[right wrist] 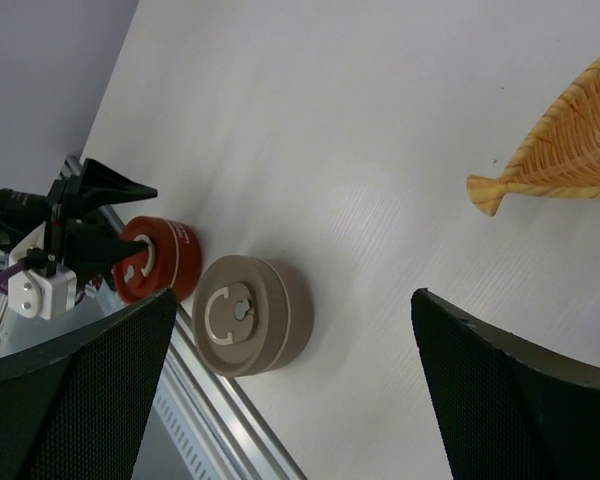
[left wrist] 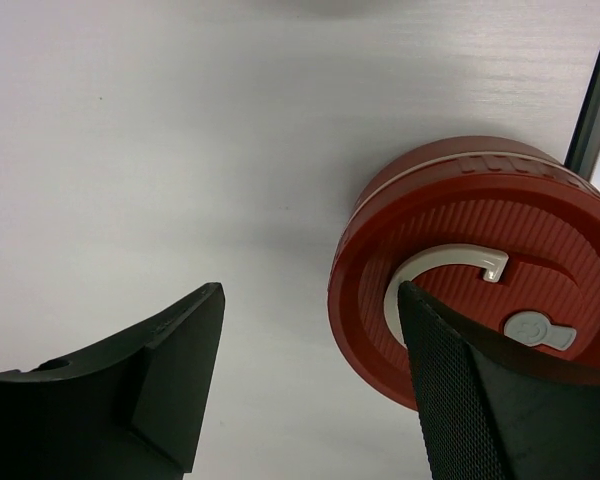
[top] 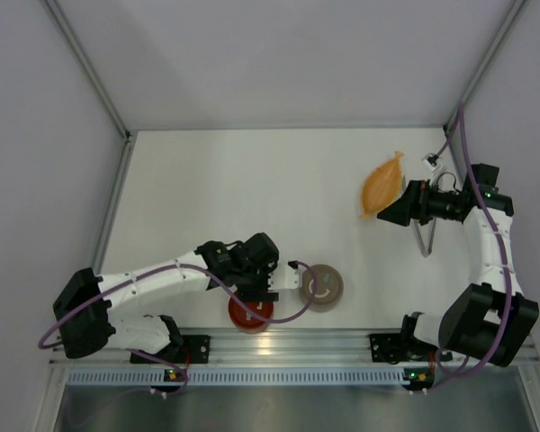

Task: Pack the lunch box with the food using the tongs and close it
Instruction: Move the packing box to the center of the board.

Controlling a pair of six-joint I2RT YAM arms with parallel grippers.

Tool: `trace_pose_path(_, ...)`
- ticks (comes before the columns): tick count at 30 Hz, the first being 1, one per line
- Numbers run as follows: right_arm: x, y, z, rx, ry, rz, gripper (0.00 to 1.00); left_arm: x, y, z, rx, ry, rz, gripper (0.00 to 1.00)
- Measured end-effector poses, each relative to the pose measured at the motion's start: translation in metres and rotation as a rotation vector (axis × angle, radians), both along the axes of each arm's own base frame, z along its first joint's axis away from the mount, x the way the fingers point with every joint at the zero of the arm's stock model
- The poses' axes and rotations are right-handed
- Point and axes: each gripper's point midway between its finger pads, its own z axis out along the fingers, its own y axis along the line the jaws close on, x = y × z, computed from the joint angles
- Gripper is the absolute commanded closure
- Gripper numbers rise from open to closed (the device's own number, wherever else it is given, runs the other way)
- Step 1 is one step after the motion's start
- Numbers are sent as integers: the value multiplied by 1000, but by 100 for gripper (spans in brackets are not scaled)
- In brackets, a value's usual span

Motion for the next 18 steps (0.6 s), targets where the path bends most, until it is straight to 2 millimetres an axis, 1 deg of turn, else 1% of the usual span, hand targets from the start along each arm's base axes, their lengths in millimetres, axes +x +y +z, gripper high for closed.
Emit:
trace_pose_path(4, 0, 0, 0, 1, 1, 0, 1, 1, -4, -1, -11, 1, -1, 25)
trace_pose_path(6, 0, 0, 0, 0, 1, 1, 0, 6, -6, -1, -21, -4, 8, 25)
trace_pose_path(15, 0, 0, 0, -3, -3, 3, 1, 42, -14, 2, -85, -53, 85, 25)
trace_pose_path(18, 0, 0, 0, -3, -4, 3, 1, 48, -14, 4, -91, -63, 91, 22)
